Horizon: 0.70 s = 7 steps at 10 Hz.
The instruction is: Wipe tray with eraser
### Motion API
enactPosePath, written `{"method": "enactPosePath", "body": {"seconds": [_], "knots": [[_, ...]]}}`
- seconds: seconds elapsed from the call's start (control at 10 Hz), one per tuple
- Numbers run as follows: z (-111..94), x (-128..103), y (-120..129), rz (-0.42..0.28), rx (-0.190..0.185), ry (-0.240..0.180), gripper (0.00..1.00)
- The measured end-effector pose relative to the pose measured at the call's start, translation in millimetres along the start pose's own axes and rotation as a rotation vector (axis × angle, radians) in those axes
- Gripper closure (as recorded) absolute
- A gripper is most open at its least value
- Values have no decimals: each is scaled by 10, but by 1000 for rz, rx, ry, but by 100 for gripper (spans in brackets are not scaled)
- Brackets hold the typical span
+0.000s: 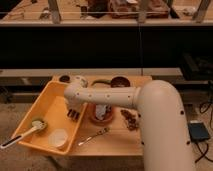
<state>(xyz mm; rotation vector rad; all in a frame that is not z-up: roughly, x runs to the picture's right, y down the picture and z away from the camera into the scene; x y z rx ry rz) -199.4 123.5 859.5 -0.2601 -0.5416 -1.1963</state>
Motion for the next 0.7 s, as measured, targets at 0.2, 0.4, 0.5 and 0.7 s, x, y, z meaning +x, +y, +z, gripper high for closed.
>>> {"method": "enactPosePath", "body": {"seconds": [0.2,0.4,0.5,0.7], "knots": [[-25,-171,-92,-43,-2,0,100],[41,-340,-332,-97,4,-17,100],[64,-392,-431,-120,11,-25,100],[113,-488,-635,-179,48,-63,100]]}}
